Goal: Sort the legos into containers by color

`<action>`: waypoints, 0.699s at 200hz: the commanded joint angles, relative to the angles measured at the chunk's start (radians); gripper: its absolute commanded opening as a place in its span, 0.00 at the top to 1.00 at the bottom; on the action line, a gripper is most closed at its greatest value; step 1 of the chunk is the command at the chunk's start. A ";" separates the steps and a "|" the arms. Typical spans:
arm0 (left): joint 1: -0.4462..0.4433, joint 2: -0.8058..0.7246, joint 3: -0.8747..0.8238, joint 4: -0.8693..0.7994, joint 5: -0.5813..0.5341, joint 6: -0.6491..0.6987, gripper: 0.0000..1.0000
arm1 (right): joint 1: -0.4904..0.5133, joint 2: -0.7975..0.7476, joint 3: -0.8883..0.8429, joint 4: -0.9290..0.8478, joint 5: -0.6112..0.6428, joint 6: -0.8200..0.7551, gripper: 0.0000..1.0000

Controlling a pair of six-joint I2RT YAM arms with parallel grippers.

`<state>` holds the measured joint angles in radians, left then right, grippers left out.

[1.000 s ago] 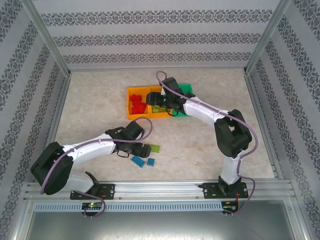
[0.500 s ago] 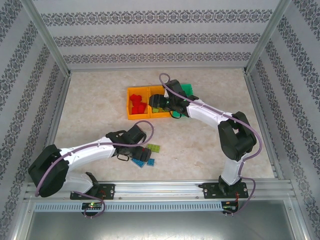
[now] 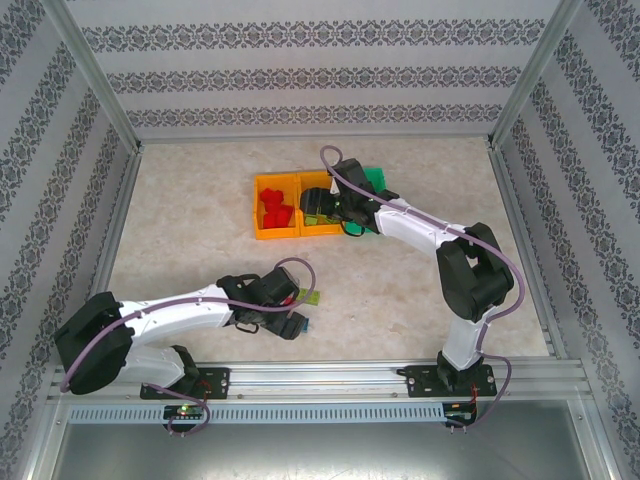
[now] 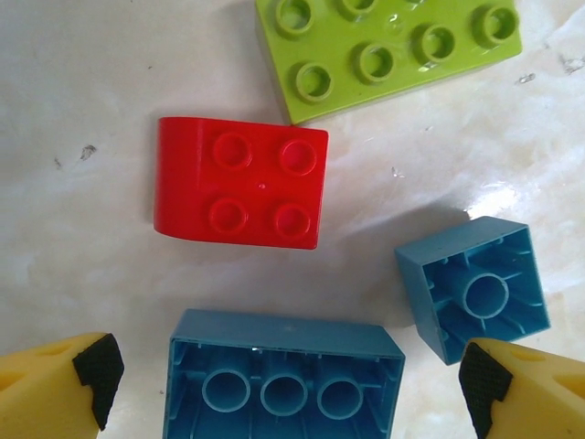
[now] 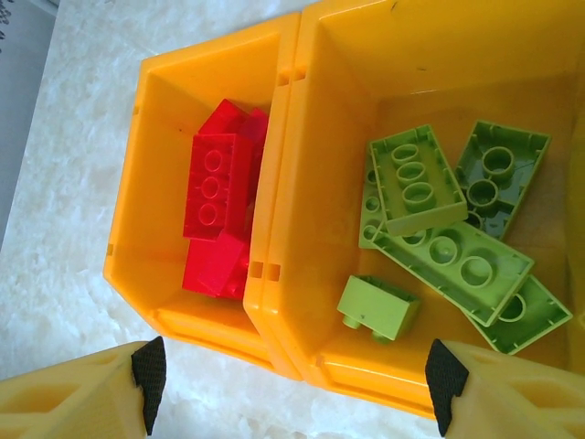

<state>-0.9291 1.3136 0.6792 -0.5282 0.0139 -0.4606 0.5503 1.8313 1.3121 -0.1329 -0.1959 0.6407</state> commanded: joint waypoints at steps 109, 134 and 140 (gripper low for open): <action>-0.042 0.108 0.017 -0.061 -0.034 -0.022 0.10 | -0.070 -0.113 -0.097 0.018 0.010 -0.012 0.22; -0.047 0.133 0.031 -0.065 -0.046 -0.016 0.10 | -0.078 -0.123 -0.109 0.021 0.009 -0.012 0.21; -0.046 0.135 0.034 -0.066 -0.050 -0.014 0.11 | -0.080 -0.124 -0.112 0.019 0.008 -0.012 0.21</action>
<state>-0.9565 1.4254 0.6899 -0.5533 -0.0124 -0.4759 0.4797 1.7447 1.2224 -0.1223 -0.1959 0.6407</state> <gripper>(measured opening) 0.897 0.786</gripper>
